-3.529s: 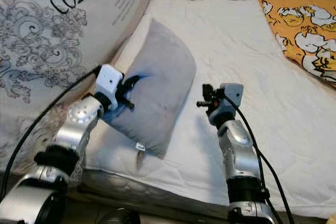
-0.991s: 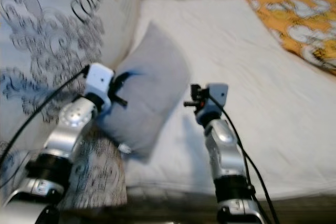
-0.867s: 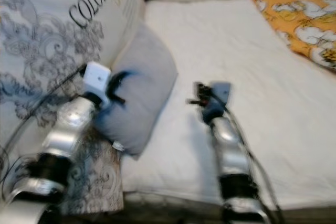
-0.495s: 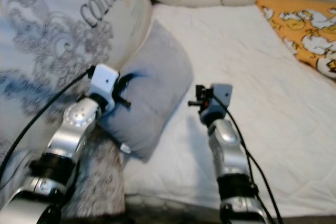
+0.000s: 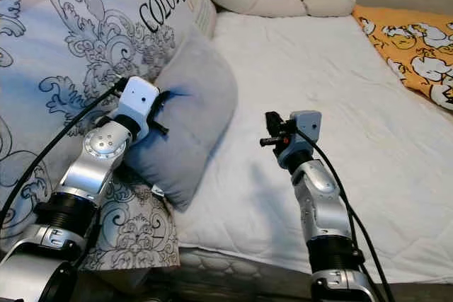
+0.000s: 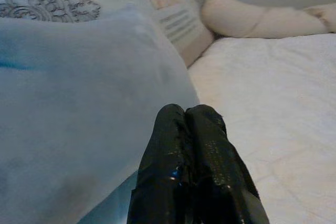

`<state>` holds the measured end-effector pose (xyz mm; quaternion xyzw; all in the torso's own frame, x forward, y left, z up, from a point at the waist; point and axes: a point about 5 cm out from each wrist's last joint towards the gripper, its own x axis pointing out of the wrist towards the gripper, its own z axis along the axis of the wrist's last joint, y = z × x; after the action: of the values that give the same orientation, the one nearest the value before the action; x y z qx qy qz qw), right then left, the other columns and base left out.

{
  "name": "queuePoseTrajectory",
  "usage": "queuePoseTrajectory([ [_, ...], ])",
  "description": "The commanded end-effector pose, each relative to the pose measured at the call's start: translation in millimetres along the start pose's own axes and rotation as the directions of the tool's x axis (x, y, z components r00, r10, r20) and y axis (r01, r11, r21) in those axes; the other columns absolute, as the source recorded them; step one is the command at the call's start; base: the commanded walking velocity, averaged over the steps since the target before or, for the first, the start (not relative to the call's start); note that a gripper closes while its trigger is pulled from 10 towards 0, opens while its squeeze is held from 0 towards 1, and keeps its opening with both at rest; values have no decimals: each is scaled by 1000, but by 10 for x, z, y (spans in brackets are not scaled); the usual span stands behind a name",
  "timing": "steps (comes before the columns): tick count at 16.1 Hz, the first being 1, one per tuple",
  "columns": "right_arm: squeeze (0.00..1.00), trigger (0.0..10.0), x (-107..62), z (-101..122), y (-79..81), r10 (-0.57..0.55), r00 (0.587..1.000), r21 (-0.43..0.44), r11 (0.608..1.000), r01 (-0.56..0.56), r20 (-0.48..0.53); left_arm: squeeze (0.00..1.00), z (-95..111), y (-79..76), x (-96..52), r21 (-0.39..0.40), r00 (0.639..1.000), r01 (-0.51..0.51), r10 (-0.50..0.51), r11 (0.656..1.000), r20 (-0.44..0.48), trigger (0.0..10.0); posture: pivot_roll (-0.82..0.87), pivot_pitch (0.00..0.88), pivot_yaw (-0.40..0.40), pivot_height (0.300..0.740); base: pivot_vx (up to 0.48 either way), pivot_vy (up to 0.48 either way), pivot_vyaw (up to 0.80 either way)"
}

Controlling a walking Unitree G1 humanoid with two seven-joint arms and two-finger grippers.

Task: Clean up the room

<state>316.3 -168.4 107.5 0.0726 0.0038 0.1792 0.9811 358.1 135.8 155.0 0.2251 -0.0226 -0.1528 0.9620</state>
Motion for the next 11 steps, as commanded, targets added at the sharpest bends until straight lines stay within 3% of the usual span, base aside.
queuePoseTrajectory([
  [1, 0, 10000, -13, 57, 72, 106, 994, -13, 994, -106, -1, 0, 169, 96, 8, 54, 997, -65, 62, 996, 48, 10000, -35, 0, 33, 740, 0, 0, 0],
  [4, 0, 10000, -111, 76, 150, 281, 958, -49, 958, -284, -53, 0, 142, 5, -31, 112, 998, -60, 59, 992, 9, 10000, -34, 0, 26, 740, 0, 0, 0],
  [6, 0, 10000, -212, 58, 161, 398, 907, -55, 911, -408, -139, 0, 67, -132, -57, 176, 998, -15, 27, 984, -62, 10000, -44, 0, 23, 740, 0, 0, 0],
  [7, 114, 10000, -244, 58, 161, 423, 891, -55, 898, -436, -162, 0, 57, -149, -65, 184, 996, -15, 32, 983, -88, 10000, -46, 0, 24, 740, 0, 0, 0],
  [8, 608, 10000, -283, 59, 148, 447, 875, -54, 885, -463, -186, 0, 37, -169, -83, 161, 990, -33, 54, 986, -132, 10000, -47, 0, 23, 740, 0, 0, 0],
  [9, 973, 10000, -308, 63, 131, 457, 867, -44, 879, -474, -199, 0, 5, -188, -102, 120, 983, -53, 73, 991, -169, 10000, -51, 0, 24, 740, 0, 0, 0],
  [11, 1000, 10000, -338, 86, 91, 473, 853, -27, 872, -490, -220, 0, -132, -201, -166, -16, 956, -112, 104, 994, -275, 10000, -56, 0, 21, 740, 0, 0, 0],
])
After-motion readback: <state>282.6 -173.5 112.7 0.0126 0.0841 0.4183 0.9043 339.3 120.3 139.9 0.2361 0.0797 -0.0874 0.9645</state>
